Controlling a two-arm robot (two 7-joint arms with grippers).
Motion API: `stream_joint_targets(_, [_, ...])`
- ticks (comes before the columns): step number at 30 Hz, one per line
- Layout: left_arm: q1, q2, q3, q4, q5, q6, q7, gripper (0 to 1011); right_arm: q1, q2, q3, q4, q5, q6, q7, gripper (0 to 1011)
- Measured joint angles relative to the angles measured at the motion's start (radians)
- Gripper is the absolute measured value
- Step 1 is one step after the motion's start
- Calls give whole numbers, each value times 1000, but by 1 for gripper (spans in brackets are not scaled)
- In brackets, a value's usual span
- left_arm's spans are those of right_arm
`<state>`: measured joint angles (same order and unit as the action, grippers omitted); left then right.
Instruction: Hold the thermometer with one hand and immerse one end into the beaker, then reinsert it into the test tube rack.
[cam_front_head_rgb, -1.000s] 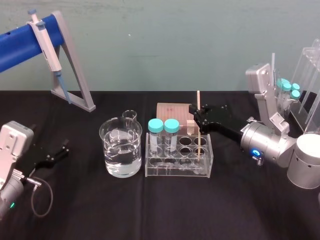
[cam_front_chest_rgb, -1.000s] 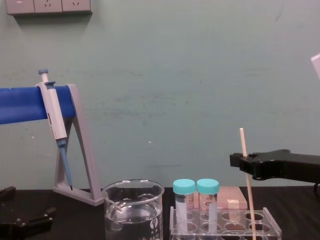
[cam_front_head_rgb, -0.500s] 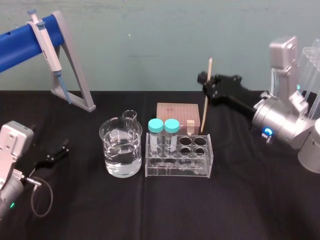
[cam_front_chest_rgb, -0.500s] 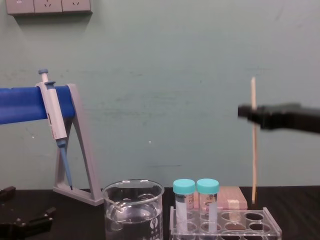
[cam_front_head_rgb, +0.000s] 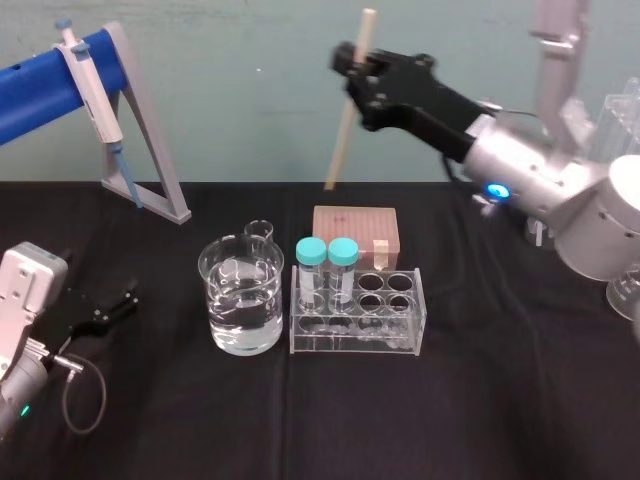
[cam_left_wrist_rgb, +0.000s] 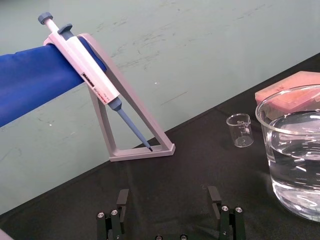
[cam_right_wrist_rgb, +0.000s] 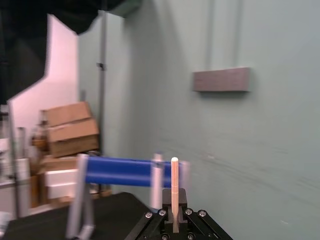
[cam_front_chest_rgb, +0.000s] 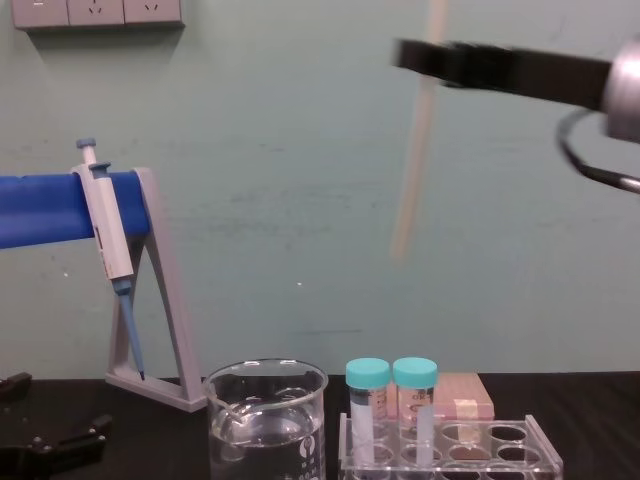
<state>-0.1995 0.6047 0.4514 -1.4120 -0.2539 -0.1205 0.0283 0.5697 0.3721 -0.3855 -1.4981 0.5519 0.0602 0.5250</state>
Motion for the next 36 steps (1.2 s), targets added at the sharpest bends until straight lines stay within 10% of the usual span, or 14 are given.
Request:
stream_joint_targets(15, [0, 0, 0, 0, 0, 0, 0, 1004, 108, -144, -195, 211, -56, 1, 20, 48])
stream_joint_targets(36, [0, 0, 0, 0, 0, 0, 0, 1004, 121, -252, -234, 484, -135, -85, 36, 47])
